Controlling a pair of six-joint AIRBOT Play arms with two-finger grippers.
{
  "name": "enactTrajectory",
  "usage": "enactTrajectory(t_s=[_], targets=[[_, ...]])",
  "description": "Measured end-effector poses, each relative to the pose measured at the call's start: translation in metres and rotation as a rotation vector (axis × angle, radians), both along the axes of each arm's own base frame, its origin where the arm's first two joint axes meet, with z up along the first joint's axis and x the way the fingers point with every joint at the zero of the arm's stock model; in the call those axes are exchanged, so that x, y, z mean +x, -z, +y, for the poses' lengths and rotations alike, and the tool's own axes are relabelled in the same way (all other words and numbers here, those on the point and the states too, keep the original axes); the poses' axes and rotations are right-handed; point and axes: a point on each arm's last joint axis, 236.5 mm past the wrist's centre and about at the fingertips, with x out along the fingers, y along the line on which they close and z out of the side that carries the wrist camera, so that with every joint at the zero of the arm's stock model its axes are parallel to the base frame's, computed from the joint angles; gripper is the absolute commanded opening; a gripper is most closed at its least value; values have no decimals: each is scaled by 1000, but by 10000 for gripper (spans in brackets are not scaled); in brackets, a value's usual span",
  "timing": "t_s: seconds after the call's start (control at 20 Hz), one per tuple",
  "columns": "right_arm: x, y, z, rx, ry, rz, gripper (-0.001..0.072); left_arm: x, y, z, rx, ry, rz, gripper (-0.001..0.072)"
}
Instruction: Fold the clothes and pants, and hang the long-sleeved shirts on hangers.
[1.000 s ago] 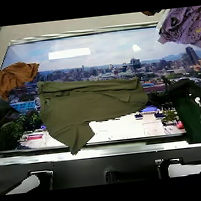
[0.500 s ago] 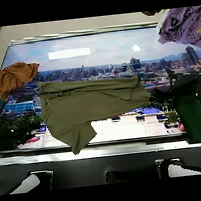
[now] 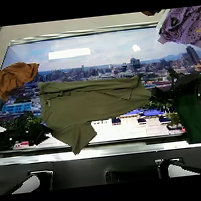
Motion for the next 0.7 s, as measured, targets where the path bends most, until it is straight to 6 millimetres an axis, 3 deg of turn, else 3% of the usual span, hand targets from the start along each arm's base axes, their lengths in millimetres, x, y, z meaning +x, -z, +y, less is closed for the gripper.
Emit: enactTrajectory(t_s=[0.05,0.1,0.15,0.3,0.45,0.5,0.6,0.7], targets=[[0,-1,0,1,3,-1,25,1,1,-5,-6,6,5,436],[-1,-3,1,1,1,-2,25,2,4,-9,-5,12,7,263],[-1,-4,1,1,0,-4,25,3,8,-12,3,18,5,44],[-1,-12,2,2,1,-21,24,15,9,-18,12,20,-22,16],[7,-29,4,12,7,-66,24,53,-17,-15,22,3,-131,15],[14,-41,4,13,12,-96,24,72,-35,-11,32,-1,-186,15],[33,-74,3,13,9,-176,24,116,-89,0,65,-6,-339,15],[55,-126,0,-3,5,-293,24,158,-168,11,117,-6,-524,15]])
